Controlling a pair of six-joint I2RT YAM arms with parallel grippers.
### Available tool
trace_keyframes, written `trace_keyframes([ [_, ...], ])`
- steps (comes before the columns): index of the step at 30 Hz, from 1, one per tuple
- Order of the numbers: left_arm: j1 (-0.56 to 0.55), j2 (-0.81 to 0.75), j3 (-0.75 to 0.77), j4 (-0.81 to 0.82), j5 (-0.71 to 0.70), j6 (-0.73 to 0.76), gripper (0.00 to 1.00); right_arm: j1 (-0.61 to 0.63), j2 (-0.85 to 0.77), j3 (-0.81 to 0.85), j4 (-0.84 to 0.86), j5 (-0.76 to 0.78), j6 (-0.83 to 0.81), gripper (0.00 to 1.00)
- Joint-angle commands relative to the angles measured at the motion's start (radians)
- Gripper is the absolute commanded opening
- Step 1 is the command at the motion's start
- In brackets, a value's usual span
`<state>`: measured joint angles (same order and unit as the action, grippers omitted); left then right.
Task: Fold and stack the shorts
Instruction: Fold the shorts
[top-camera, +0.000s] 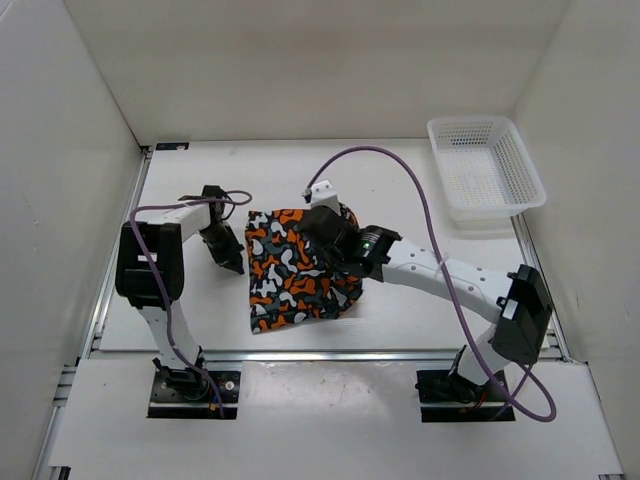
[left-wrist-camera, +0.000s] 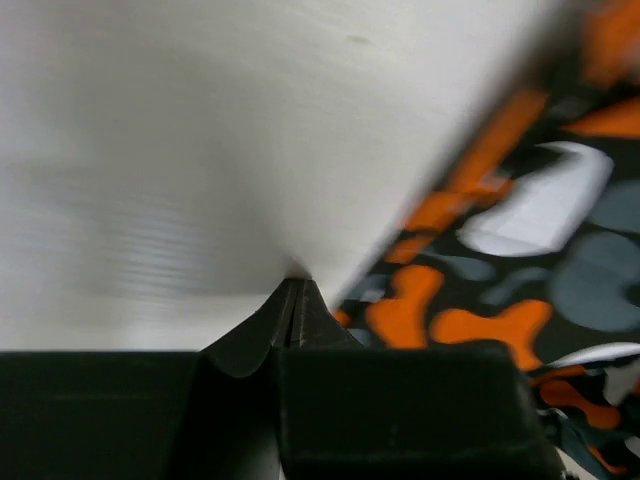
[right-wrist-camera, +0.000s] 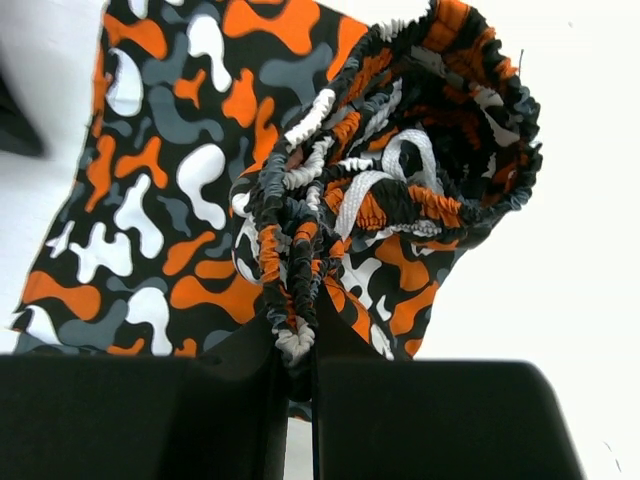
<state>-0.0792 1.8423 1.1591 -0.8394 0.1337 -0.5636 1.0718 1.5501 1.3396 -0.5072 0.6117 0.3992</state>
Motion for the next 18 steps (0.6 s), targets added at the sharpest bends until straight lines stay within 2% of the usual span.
trace_keyframes([
  [1,-0.031,0.04,0.042,0.036,0.069,0.022,0.11,0.037,0.057,0.096,0.006,0.031,-0.034,0.0],
  [14,-0.019,0.034,0.054,0.036,0.069,0.013,0.11,0.111,0.432,0.492,-0.094,-0.03,-0.059,0.0],
  [15,-0.008,0.025,0.054,0.036,0.06,0.013,0.11,0.111,0.479,0.562,-0.103,-0.05,-0.068,0.05],
  [16,0.004,0.014,0.044,0.036,0.06,0.022,0.11,0.111,0.501,0.594,-0.103,-0.081,-0.094,0.21],
  [17,0.036,-0.011,0.044,0.027,0.06,0.031,0.11,0.122,0.516,0.624,-0.103,-0.117,-0.109,0.56],
  [18,0.054,-0.026,0.044,0.026,0.05,0.031,0.12,0.122,0.53,0.65,-0.103,-0.165,-0.123,0.64],
])
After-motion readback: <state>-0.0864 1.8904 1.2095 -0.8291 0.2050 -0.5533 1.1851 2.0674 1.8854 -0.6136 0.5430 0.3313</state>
